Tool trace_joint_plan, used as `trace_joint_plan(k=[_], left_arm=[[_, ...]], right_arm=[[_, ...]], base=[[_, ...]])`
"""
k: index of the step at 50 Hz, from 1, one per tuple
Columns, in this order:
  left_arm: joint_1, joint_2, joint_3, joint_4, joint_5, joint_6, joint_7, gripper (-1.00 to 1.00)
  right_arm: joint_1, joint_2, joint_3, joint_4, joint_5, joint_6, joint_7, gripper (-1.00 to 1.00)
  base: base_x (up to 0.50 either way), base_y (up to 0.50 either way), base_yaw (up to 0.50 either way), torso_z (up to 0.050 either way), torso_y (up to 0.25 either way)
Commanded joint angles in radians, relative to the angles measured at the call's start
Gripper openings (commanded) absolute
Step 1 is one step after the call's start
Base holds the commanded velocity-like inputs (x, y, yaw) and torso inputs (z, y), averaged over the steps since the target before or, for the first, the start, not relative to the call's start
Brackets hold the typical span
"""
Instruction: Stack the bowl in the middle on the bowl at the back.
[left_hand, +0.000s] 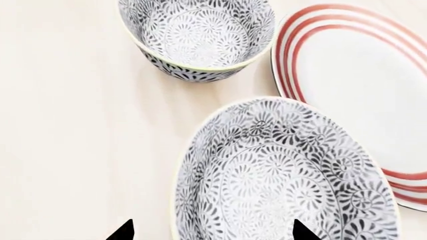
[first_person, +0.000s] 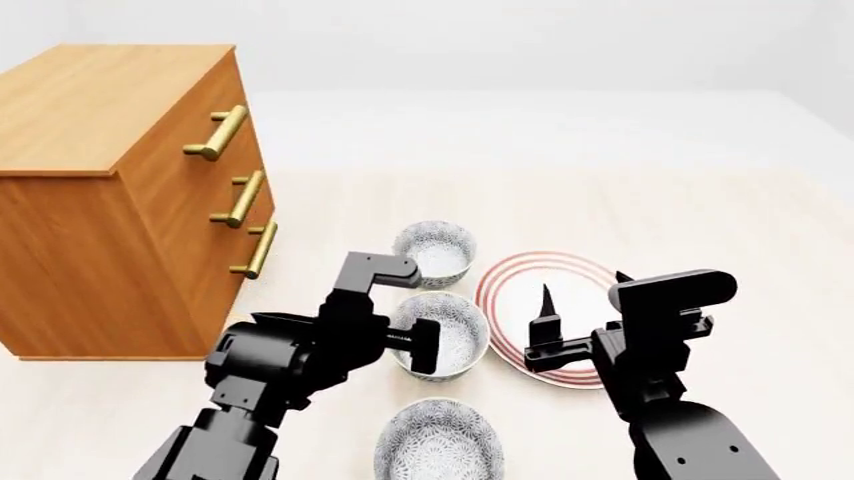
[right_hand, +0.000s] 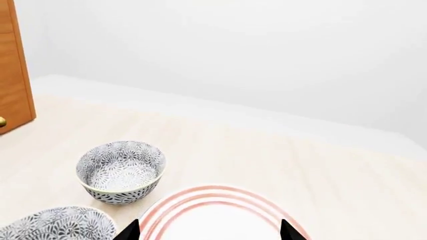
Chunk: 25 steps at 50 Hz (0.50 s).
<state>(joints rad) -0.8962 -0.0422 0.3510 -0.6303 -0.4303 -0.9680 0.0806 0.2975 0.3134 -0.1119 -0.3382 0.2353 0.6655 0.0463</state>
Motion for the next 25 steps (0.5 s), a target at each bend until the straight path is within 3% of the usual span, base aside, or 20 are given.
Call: trace_joint_plan(k=[1,8,9,25], left_arm=[[-0.016,0.003,0.022,-0.066,-0.013,0.036,0.009,1.00],[-0.022,0.002,0.035,-0.094,-0.019,0.058,0.011,1.00],[-0.023,0.002,0.036,-0.099,-0.019,0.062,0.011,-1.00],[-0.041,-0.020,0.000,-0.120,-0.068,0.068,-0.006,-1.00]], right_arm=[[0.001,0.001,-0.001,0.000,0.006,0.001,0.003,1.00],[0.001,0.001,0.000,0.000,0.009,0.005,0.007,1.00],[0.001,0.001,0.000,0.000,0.010,0.005,0.008,1.00],[0.002,0.000,0.006,0.000,0.028,0.017,0.010,1.00]], base=[[0.00,0.00,0.00,0.000,0.000],[0.00,0.00,0.00,0.000,0.000],[0.00,0.00,0.00,0.000,0.000],[0.00,0.00,0.00,0.000,0.000]])
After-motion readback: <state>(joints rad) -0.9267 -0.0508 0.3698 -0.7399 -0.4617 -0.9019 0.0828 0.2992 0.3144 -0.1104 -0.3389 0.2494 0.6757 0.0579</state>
